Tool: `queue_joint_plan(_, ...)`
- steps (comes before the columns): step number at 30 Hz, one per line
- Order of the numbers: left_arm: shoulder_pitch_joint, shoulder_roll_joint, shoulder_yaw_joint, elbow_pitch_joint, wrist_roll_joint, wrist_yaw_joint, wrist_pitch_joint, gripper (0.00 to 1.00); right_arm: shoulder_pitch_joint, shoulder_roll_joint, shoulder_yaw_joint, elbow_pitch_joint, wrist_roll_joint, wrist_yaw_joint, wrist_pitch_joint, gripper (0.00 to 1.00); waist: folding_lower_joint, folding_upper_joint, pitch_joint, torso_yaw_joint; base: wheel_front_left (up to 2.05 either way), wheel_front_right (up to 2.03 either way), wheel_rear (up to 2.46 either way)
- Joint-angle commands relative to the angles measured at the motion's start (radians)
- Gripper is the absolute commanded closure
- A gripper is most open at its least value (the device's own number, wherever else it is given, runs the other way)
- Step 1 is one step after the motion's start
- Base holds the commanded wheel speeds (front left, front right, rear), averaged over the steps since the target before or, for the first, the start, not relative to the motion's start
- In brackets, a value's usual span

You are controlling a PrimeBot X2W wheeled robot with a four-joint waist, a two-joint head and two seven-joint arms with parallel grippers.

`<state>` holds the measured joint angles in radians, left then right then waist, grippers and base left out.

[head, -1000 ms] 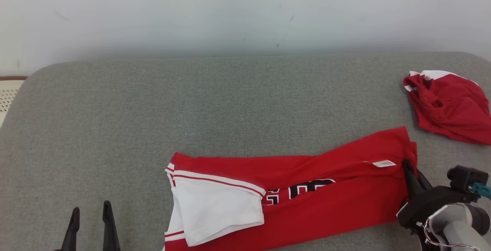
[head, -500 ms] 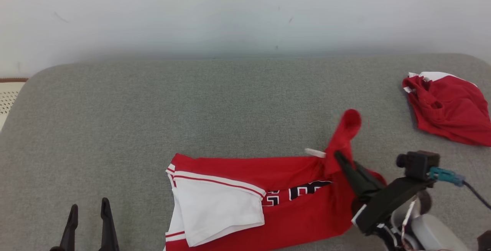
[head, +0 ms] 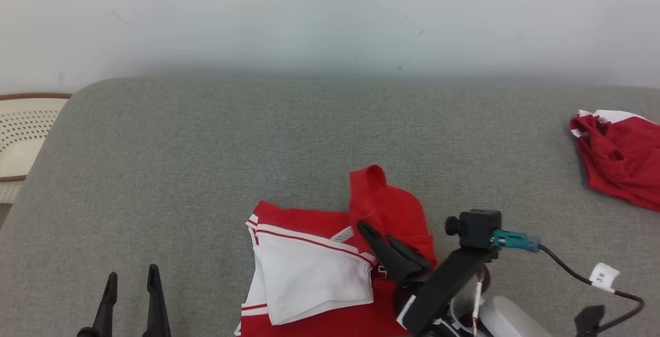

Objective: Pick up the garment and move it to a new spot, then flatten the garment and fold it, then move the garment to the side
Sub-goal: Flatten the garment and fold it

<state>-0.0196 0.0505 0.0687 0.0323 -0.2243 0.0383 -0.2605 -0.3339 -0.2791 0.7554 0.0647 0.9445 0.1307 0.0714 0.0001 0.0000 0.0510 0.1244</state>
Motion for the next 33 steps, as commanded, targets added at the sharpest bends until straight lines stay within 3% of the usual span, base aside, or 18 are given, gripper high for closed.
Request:
queue_joint_plan(1, -0.005, 0.001, -0.002, 0.005, -0.011, 0.004, -0.004, 0.0, -0.013, 0.011, 0.006, 0.006, 0.01, 0.0, 0.0, 1.0, -0.0001, 0.0, 0.003, 0.011, 0.0, 0.0, 0.0)
queue_joint_plan(10, -0.025, 0.001, -0.042, 0.011, -0.019, 0.015, -0.004, 0.0, -0.111, 0.092, 0.08, 0.115, 0.034, 0.0, -0.021, 1.0, -0.0001, 0.0, 0.025, 0.056, 0.0, 0.0, 0.0)
queue_joint_plan(24, -0.072, 0.001, -0.096, 0.06, -0.042, 0.011, -0.004, 0.0, -0.241, 0.186, 0.155, 0.43, 0.108, 0.0, -0.105, 0.98, -0.0001, 0.0, 0.047, 0.123, 0.0, 0.0, 0.0)
queue_joint_plan(25, -0.073, 0.001, -0.097, 0.062, -0.044, 0.011, -0.004, 0.0, -0.246, 0.189, 0.163, 0.443, 0.113, 0.0, -0.113, 0.69, -0.0001, 0.0, 0.047, 0.125, 0.0, 0.0, 0.0)
queue_joint_plan(26, -0.073, 0.001, -0.098, 0.064, -0.046, 0.012, -0.004, 0.0, -0.252, 0.191, 0.171, 0.453, 0.118, 0.0, -0.121, 0.3, -0.0001, 0.0, 0.047, 0.127, 0.0, 0.0, 0.0)
queue_joint_plan(27, -0.073, 0.001, -0.097, 0.065, -0.046, 0.012, -0.004, 0.0, -0.258, 0.193, 0.177, 0.46, 0.124, 0.0, -0.13, 0.0, -0.0001, 0.0, 0.046, 0.127, 0.0, 0.0, 0.0)
queue_joint_plan(33, -0.061, 0.001, -0.084, 0.065, -0.047, 0.015, -0.004, 0.0, -0.284, 0.17, 0.209, 0.44, 0.148, 0.0, -0.197, 0.0, -0.0001, 0.0, 0.04, 0.114, 0.0, 0.0, 0.0)
